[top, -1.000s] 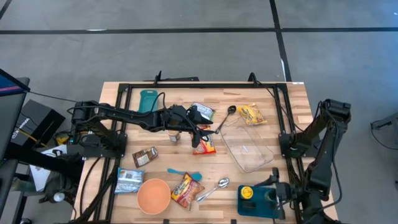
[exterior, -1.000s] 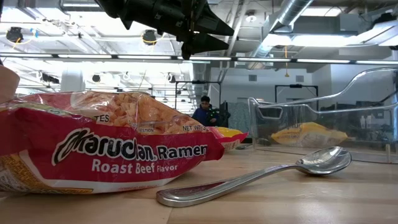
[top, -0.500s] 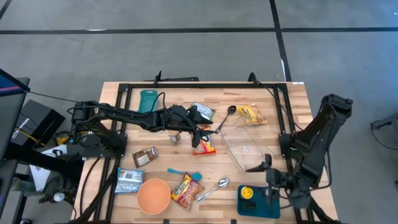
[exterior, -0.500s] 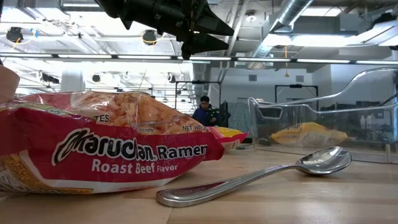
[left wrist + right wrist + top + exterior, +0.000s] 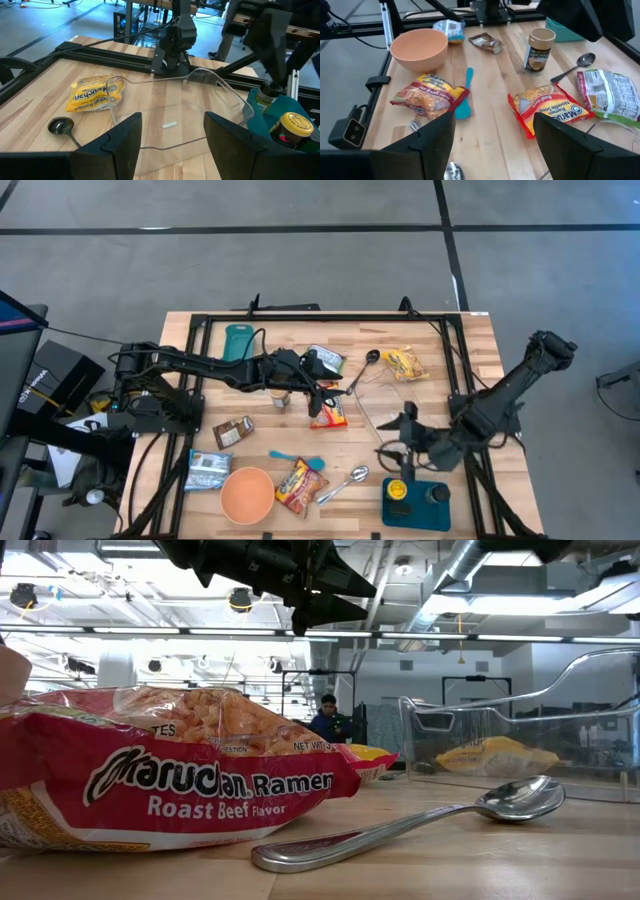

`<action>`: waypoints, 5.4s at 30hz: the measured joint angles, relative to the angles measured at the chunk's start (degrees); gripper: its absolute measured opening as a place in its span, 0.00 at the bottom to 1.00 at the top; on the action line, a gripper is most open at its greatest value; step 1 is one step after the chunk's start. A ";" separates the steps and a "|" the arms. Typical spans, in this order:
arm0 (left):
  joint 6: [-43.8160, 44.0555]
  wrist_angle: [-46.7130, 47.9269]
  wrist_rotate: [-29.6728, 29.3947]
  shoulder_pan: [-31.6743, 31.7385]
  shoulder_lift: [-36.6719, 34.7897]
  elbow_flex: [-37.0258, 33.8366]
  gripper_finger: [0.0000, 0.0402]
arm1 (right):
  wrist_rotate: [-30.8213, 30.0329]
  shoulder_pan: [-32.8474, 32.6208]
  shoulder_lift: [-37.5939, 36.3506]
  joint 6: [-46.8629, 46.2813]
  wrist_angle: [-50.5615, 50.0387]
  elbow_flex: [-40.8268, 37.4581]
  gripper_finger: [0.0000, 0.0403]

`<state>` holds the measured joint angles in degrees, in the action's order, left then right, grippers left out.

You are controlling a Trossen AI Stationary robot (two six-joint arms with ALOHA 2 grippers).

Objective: Pick & Place Food Item
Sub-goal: Put the golden spice bottle into the blue bin

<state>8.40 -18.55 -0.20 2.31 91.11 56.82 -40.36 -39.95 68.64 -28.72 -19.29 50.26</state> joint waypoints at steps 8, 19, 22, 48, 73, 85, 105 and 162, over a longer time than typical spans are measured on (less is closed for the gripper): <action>0.00 0.01 0.00 0.00 0.00 0.00 0.52 | 9.98 10.44 -3.62 1.89 -3.72 0.00 0.58; 0.00 0.00 -0.01 0.00 0.00 0.00 0.52 | 10.58 19.49 -10.48 1.67 -13.59 0.00 0.39; -1.31 -0.65 -0.01 0.02 0.00 0.00 0.52 | 10.58 21.78 -11.82 -0.84 -17.04 0.00 0.35; -2.12 -8.48 0.01 0.37 0.00 0.00 0.52 | 0.88 41.49 -13.26 9.98 -26.76 0.00 0.11; 4.54 40.37 -31.77 -12.48 -19.99 -0.02 0.43 | 1.51 40.25 -13.04 11.20 -24.08 0.00 0.00; 19.58 60.65 -31.93 -13.68 -21.39 -0.02 0.37 | 1.49 37.60 -13.04 11.12 -23.94 0.00 0.00; 30.13 63.25 -18.61 -13.66 -21.31 -9.02 0.36 | 1.38 37.78 -13.04 12.21 -23.95 0.00 0.00; 20.81 37.73 -23.96 -8.59 -21.33 -24.10 0.93 | 1.47 37.81 -13.04 12.84 -23.98 0.00 0.00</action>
<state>29.21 19.19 -24.16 -6.28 69.78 32.72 -38.89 -2.13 55.59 -15.88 -43.27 50.26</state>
